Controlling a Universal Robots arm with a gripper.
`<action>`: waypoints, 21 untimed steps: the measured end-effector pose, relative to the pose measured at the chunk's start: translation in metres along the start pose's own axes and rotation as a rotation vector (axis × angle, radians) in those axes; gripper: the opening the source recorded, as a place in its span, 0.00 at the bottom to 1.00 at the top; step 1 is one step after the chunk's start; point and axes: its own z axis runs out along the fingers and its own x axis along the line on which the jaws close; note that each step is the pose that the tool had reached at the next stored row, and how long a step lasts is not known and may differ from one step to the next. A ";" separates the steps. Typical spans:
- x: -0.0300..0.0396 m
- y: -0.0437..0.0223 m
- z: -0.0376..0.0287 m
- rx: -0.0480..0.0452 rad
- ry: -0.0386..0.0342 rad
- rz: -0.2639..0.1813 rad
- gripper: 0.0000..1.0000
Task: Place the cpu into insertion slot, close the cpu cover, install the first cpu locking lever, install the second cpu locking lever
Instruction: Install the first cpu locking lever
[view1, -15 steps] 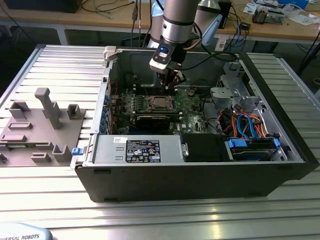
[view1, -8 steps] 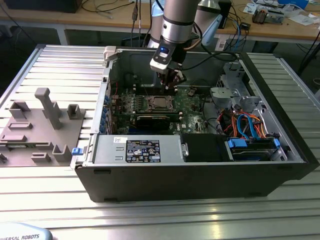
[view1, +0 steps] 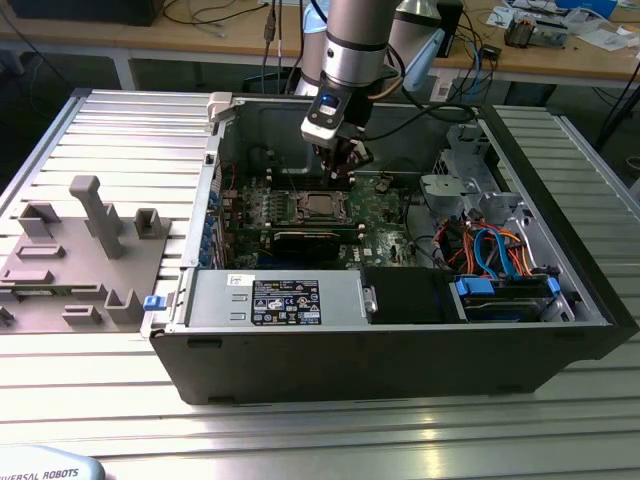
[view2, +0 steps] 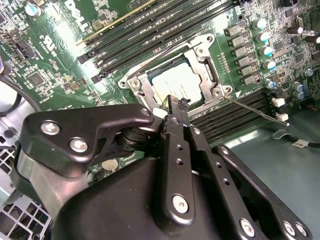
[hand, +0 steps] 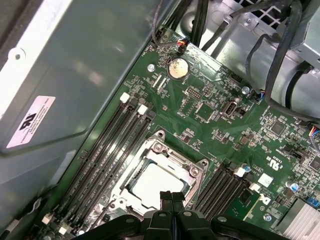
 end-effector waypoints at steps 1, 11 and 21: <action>0.0000 0.0000 0.0000 -0.0001 -0.0002 -0.003 0.11; 0.0000 0.0000 0.0000 -0.0002 -0.0020 -0.030 0.11; 0.0000 0.0000 0.0000 -0.0005 -0.0037 -0.054 0.11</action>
